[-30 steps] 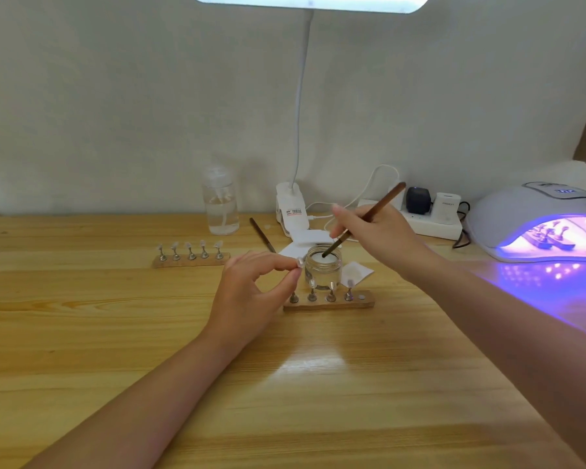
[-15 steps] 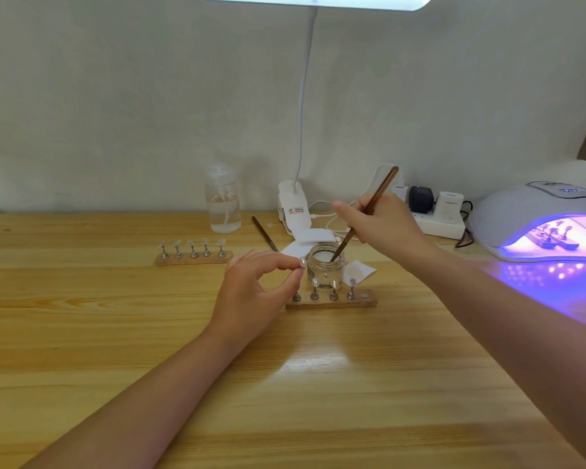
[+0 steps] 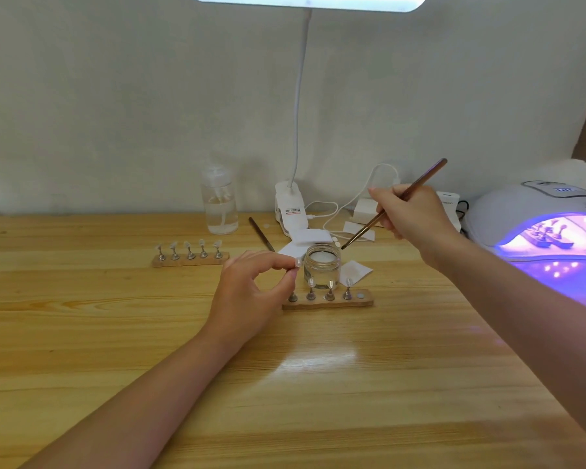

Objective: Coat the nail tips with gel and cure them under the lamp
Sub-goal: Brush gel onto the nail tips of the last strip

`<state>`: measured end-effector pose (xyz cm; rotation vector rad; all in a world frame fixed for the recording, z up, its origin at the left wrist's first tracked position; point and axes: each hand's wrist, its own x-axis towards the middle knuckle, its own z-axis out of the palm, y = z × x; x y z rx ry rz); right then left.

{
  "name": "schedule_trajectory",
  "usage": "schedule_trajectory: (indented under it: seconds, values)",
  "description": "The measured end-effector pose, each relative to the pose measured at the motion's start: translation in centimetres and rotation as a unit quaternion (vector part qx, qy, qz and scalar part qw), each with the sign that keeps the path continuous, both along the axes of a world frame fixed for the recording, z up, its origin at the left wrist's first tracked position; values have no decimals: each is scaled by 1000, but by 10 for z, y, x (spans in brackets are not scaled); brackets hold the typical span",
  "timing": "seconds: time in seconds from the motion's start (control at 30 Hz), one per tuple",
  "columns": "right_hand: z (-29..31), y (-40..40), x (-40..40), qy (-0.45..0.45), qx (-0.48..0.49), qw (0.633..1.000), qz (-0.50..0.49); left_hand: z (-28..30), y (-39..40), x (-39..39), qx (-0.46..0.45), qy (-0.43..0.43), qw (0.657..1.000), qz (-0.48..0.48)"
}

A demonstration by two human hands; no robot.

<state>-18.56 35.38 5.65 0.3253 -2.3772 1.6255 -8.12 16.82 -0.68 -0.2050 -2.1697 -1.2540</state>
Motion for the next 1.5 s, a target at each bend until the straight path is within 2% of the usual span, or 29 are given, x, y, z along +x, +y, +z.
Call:
schedule_trajectory:
  seconds: [0.3,0.43,0.57,0.67,0.77,0.83,1.07,1.23,1.4,1.5]
  values:
    - [-12,2,2,-20,-19,1000,-4,-1,-1,-1,-1,2,1000,0]
    - [-11,3,16,44,-71,996,-20,-2,-1,-2,-7,3,1000,-1]
    - [-18,-9,48,94,-129,981,106,-3,-1,-3,-20,6,1000,3]
    - [-32,-16,67,162,-101,970,151,-3,-1,-4,-28,13,1000,5]
    - [-43,-18,74,239,-36,961,134,-3,-1,-4,-34,16,999,5]
    - [-45,-19,75,260,-26,957,126,-4,-2,-4,-35,18,999,0]
    - [-50,-23,75,239,-17,963,125,-3,-1,-3,-28,19,999,-9]
    - [-51,-23,77,232,-88,960,127,-3,-1,-3,-23,7,1000,-11]
    - [-51,-25,75,246,-22,962,120,-3,-1,-3,-25,1,1000,-10]
    - [-52,-24,75,232,-71,963,120,-2,-1,-3,-27,-1,1000,-12]
